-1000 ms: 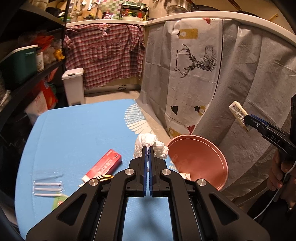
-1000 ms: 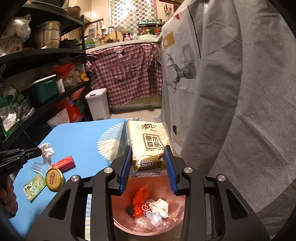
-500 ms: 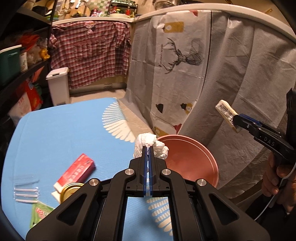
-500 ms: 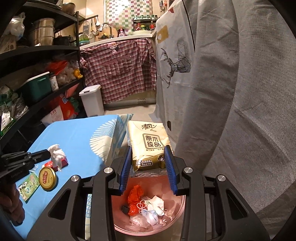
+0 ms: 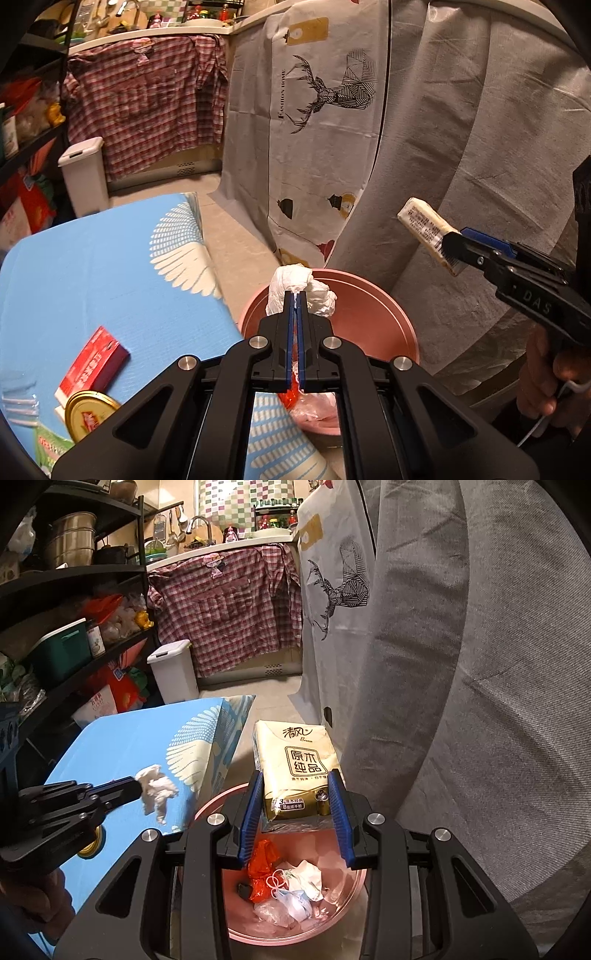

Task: Collect trash
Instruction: 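Carry the white tissue and tissue pack over the pink bin with both grippers, then open both grippers to drop the tissue and tissue pack into the bin, then move both open grippers back toward the gold tin lid and red box, then grasp the clear straw packet with the left gripper while the right grasps the red ointment box, then carry the straw packet and red ointment box over the pink bin with both grippers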

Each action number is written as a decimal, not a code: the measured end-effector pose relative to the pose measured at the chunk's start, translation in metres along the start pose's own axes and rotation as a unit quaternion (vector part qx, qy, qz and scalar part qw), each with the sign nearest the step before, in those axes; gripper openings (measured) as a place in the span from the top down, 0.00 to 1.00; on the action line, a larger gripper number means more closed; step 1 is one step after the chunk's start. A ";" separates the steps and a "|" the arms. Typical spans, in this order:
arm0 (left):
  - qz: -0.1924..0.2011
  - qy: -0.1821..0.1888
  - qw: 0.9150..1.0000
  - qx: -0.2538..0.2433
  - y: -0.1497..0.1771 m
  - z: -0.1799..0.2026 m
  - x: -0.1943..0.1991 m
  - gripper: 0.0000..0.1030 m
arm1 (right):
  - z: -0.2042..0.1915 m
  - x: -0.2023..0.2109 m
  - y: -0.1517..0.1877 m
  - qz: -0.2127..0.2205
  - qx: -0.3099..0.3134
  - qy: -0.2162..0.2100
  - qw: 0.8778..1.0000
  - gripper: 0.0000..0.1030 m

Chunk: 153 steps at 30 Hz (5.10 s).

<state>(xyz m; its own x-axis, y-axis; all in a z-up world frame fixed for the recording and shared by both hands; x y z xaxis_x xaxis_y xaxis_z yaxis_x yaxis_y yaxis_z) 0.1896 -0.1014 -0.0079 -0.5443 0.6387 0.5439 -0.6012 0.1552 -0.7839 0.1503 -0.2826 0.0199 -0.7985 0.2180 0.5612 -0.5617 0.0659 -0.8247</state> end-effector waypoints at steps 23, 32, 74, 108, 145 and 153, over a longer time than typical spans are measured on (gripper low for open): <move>-0.010 0.021 1.000 0.013 -0.008 -0.008 0.000 0.83 | -0.001 -0.013 0.005 -0.017 0.001 0.006 1.000 0.48; 0.014 -0.024 1.000 0.010 -0.011 -0.021 0.061 0.83 | -0.014 0.008 -0.001 0.007 0.000 -0.024 1.000 0.48; 0.002 -0.211 0.972 0.100 0.080 -0.252 0.228 0.83 | -0.272 -0.042 0.043 -0.160 0.030 -0.249 0.955 0.45; -0.074 -0.178 0.974 0.121 0.101 -0.296 0.159 0.86 | -0.338 -0.076 0.057 -0.195 0.150 -0.204 0.948 0.53; 0.065 -0.260 0.958 0.104 0.043 -0.192 0.244 0.99 | -0.279 0.050 -0.016 -0.033 0.104 -0.243 0.964 0.66; 0.082 -0.259 0.957 0.100 0.036 -0.167 0.245 0.99 | -0.239 0.070 -0.025 -0.010 0.093 -0.225 0.970 0.65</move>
<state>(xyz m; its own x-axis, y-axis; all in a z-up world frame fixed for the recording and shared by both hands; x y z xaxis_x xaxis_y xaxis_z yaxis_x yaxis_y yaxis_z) 0.1323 0.1864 0.0475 -0.8264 0.1753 0.5351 -0.5553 -0.0962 -0.8261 0.1598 -0.0362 0.0629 -0.7773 -0.2320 0.5849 -0.5737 -0.1204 -0.8102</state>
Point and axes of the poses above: each gripper's, at about its wrist camera, not at the fingertips, and x roughly against the way its jaws point, z to its right, y to its underside, the point moved 1 cm from there along -x, roughly the way its jaws point, and after that the axes turned 13 degrees about y, right-handed, at the moved point
